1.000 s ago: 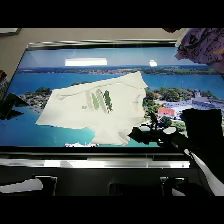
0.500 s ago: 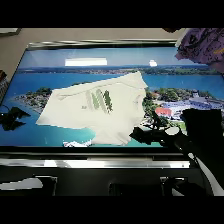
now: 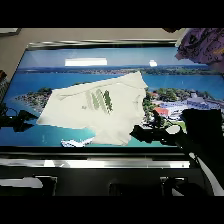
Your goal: Fold the clothes and pants, and hang the long-sleeved shirts on hangers.
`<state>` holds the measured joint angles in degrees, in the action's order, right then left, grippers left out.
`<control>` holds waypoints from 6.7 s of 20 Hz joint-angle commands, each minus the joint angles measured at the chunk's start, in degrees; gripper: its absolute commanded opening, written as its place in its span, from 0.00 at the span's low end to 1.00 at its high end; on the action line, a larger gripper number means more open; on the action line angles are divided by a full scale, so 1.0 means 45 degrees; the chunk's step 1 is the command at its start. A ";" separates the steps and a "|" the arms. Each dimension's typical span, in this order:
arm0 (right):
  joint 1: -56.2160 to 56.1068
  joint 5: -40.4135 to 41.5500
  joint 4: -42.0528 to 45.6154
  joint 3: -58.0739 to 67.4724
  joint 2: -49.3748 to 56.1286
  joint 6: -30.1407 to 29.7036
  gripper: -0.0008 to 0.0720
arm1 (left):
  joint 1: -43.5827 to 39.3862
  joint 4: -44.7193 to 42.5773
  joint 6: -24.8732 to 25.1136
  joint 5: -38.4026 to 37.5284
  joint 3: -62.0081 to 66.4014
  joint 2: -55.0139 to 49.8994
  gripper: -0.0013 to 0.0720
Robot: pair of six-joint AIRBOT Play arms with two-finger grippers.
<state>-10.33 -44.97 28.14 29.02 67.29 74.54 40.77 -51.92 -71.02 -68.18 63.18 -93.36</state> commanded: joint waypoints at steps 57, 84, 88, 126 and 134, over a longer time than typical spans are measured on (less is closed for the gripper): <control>0.0000 -0.3240 1.4654 1.8073 0.9083 0.6674 0.05 | -0.7087 -0.5911 -0.5464 0.3327 0.8184 -0.2667 0.03; 0.0005 -0.8053 1.4955 1.8136 1.0661 0.6518 0.46 | -0.7592 -0.5144 -0.6125 -0.2788 0.8485 -0.4313 0.33; 0.0578 -0.8325 1.4343 1.8360 0.9515 0.5571 0.77 | -0.6776 -0.5581 -0.5916 -0.3487 0.9719 -0.3361 0.93; 0.6601 -0.5260 0.1928 -0.1146 0.0578 -0.2535 0.05 | -0.2210 -0.0636 -0.1962 -0.1865 -0.2084 0.3483 0.92; 0.6601 -0.5221 0.1923 -0.1146 0.0578 -0.2574 0.05 | -0.1831 -0.0602 -0.0874 -0.1778 -0.3857 0.3317 0.92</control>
<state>19.35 -68.51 36.97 23.88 69.93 63.00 32.12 -55.83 -76.84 -76.27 47.57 -78.08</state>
